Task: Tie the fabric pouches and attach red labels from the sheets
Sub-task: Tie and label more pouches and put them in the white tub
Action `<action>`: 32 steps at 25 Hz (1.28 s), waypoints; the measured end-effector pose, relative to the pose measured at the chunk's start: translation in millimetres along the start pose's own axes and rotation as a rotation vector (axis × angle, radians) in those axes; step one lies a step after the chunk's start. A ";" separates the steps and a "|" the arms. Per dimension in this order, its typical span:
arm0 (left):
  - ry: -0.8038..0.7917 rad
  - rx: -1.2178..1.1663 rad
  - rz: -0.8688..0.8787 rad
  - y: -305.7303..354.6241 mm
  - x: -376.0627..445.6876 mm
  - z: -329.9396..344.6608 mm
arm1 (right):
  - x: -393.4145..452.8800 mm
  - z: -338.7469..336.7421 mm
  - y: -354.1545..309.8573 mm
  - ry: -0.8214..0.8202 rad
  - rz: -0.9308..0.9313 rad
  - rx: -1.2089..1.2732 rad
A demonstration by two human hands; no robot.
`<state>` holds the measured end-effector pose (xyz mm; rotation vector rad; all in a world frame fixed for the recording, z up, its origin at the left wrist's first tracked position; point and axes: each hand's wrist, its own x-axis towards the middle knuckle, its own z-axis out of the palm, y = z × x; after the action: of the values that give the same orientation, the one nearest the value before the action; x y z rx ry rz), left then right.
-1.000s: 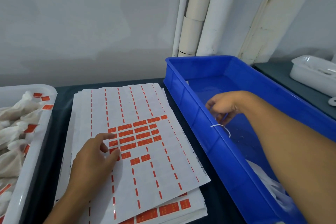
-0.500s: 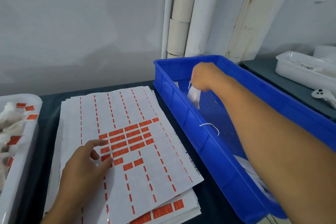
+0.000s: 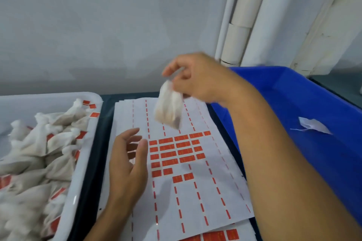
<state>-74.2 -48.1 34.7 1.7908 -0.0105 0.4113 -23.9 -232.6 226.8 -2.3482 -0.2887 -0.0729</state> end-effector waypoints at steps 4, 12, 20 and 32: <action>-0.141 -0.241 0.064 1.5 2.2 -12.9 | -12.8 74.4 21.7 -0.282 -0.075 0.136; -0.140 -0.159 -0.136 -13.7 5.4 -6.9 | -28.1 139.4 82.3 -0.084 0.103 0.550; -0.205 0.005 -0.135 -19.4 7.6 -5.4 | -39.2 156.2 100.9 -0.119 -0.027 0.387; -0.299 0.131 -0.089 -15.5 6.4 -4.2 | -43.0 153.2 98.7 0.056 -0.057 0.416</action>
<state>-65.8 -38.7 22.9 1.9605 -0.1149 0.0788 -48.1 -201.3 43.9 -1.9223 -0.3103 -0.0960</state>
